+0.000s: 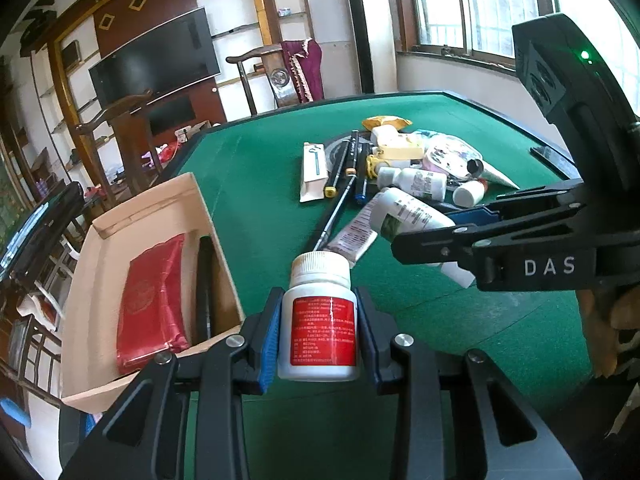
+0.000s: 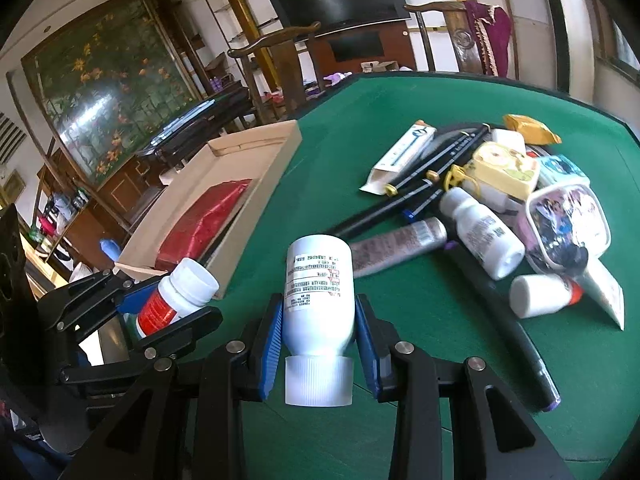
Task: Organize objects
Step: 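Lift both bottles and carry them toward the cardboard tray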
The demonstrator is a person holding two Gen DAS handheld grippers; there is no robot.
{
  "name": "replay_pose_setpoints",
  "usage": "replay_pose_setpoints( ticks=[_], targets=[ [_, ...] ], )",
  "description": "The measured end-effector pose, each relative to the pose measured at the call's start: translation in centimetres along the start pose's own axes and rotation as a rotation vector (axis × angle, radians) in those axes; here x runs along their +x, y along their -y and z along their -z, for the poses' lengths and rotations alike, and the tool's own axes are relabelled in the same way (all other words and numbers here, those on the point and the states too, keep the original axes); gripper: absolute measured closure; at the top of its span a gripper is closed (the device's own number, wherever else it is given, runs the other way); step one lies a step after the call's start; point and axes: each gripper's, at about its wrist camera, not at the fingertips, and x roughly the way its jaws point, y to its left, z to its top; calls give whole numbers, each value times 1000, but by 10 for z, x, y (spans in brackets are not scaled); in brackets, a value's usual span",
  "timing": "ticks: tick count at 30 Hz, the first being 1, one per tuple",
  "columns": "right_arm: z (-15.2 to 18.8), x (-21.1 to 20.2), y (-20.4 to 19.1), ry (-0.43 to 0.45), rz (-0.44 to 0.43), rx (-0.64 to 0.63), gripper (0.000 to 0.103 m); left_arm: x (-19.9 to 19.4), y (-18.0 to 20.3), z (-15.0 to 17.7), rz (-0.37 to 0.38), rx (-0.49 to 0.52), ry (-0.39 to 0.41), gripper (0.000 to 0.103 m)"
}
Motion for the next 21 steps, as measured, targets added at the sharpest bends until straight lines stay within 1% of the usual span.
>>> replay_pose_setpoints(
  ticks=[8,15,21],
  targets=[
    [-11,3,-18,0,9,-26,66,-7,-18,1,1,-39,28,69],
    [-13,5,-23,-4,12,-32,66,-11,-27,3,9,-58,40,69],
    [-14,6,-25,2,9,-36,66,-20,-45,1,37,-114,63,69]
  ],
)
